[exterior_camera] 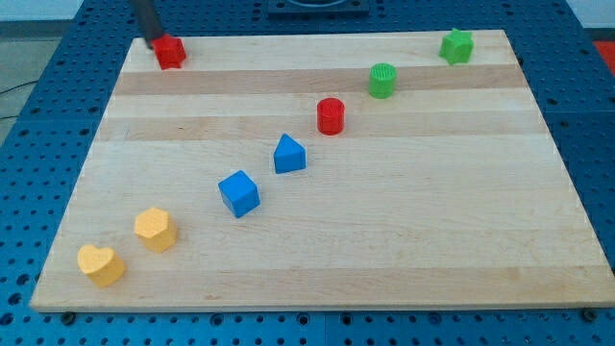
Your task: Place the red star above red circle
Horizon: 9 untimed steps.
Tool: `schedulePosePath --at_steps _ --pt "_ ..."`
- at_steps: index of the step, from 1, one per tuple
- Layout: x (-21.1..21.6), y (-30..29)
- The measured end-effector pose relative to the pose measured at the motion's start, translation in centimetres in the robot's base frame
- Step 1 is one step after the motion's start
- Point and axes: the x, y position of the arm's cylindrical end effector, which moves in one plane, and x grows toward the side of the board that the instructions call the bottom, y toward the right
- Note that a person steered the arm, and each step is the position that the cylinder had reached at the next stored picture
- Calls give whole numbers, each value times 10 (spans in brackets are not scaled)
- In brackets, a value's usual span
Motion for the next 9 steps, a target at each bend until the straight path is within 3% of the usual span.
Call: schedulePosePath --at_steps 1,3,4,5,6,7,8,9 --pt "40 59" --pt "33 -41" --pt "50 -17" --pt "56 59" --pt "31 -9" --pt "49 -40" --pt "83 -4" --pt "91 96"
